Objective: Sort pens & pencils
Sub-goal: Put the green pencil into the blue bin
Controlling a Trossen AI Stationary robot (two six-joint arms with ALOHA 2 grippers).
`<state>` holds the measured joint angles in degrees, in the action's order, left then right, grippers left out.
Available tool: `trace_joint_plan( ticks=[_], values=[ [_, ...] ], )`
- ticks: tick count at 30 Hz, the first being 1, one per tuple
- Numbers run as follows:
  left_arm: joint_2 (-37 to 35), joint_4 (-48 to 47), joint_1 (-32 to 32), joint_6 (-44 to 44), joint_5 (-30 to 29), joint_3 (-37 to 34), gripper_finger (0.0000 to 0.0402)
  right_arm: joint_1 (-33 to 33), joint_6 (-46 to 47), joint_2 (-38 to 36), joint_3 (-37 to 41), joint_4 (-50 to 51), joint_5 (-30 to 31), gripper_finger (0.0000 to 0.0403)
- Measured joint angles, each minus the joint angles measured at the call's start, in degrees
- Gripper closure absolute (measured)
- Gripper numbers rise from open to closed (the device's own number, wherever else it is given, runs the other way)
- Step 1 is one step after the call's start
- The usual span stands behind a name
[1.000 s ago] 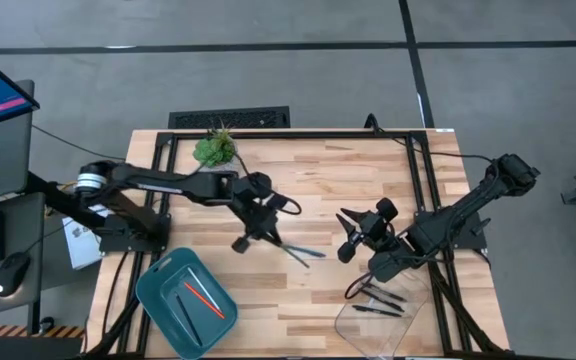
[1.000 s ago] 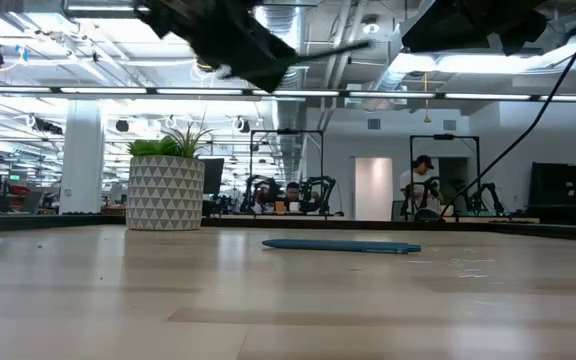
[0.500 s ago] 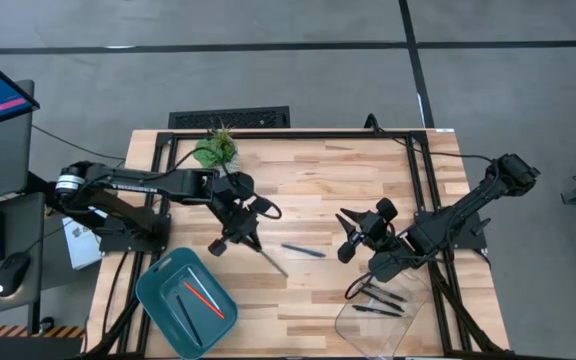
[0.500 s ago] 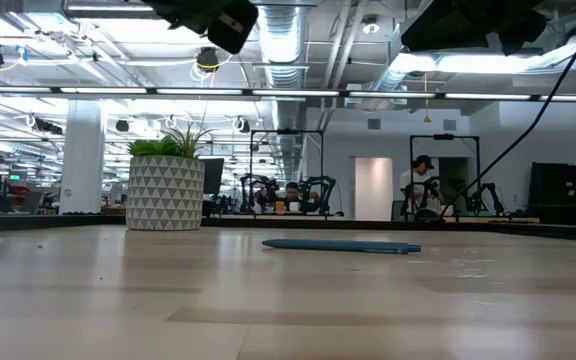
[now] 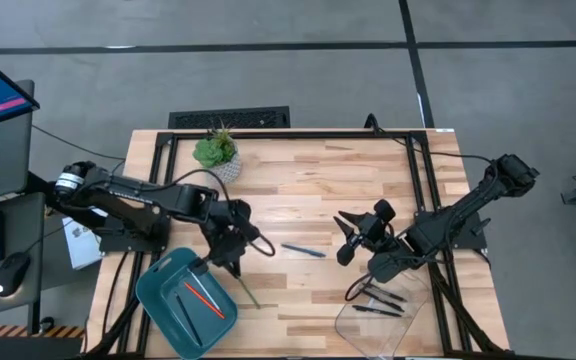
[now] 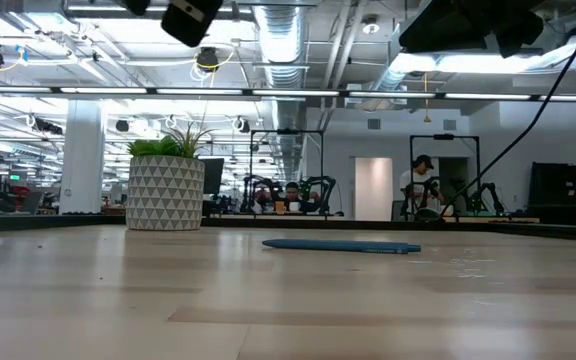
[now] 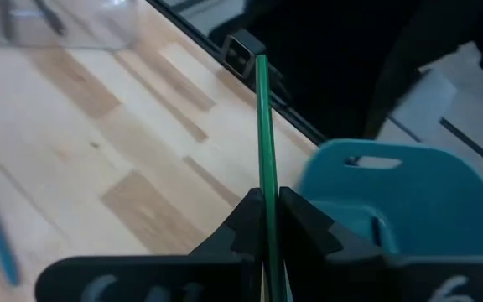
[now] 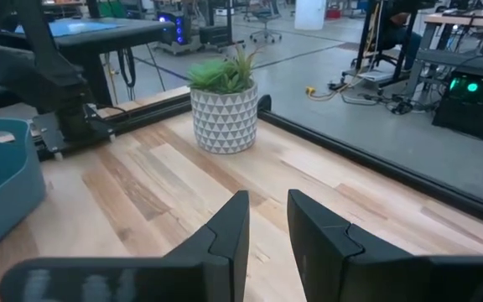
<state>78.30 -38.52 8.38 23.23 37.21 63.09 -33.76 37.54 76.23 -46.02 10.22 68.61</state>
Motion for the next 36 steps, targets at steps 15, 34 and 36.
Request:
trace_joint_plan(
  ticks=[15, 34, 36],
  values=[
    [-9.2, 0.6, 5.3, -9.5, -3.4, -6.3, 0.0391, -0.4, 1.5, 0.0, 0.0, -0.3, -1.8, 0.0295],
    [-37.2, 16.2, 15.6, -32.0, -14.0, -35.0, 0.0391, 0.4, 1.5, 0.0, 0.0, -2.2, -1.7, 0.0295],
    [-39.7, 16.1, 16.7, -34.7, -14.1, -36.8, 0.0391, 0.7, 1.5, 0.0, 0.0, -2.2, -1.7, 0.0295]
  ],
)
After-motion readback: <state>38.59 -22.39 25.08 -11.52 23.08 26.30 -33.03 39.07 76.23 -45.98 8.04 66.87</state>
